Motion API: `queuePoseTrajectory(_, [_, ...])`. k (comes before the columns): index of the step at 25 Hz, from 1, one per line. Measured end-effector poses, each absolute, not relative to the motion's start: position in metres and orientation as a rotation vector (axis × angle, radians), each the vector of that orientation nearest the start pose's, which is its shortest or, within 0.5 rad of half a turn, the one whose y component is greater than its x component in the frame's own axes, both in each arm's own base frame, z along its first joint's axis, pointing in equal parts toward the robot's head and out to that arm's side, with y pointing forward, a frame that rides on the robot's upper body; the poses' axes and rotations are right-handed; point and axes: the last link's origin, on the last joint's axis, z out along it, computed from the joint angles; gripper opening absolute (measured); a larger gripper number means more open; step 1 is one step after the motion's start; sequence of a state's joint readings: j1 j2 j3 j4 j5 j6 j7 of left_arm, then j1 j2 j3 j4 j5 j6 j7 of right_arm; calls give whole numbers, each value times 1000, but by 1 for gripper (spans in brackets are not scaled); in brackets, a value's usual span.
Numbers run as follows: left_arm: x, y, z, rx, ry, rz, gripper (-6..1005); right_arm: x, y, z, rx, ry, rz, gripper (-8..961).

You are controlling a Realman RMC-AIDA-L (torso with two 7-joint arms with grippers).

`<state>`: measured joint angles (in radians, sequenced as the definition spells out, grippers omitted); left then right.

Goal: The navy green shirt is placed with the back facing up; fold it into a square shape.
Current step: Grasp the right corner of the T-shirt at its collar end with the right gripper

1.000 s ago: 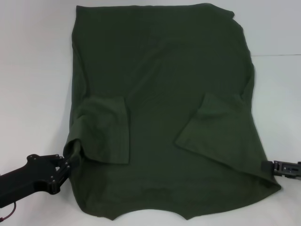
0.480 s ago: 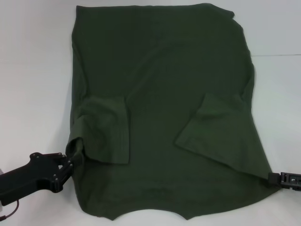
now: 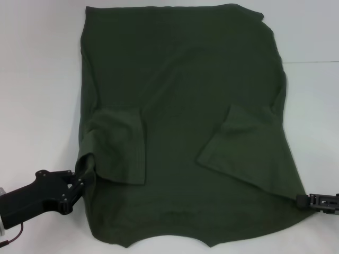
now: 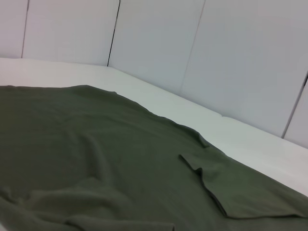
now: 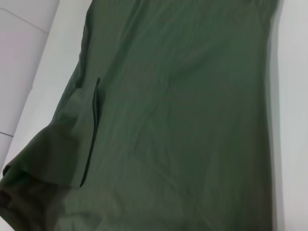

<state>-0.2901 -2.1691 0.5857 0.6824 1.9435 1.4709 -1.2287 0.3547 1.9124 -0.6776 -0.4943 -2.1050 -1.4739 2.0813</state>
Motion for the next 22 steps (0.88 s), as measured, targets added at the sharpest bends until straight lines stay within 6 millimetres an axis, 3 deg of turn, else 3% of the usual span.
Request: queuePoseTrajectory(22, [-323,274,-11,-2431,-767,-702,44,372,265,34,-2160,1918,585,693])
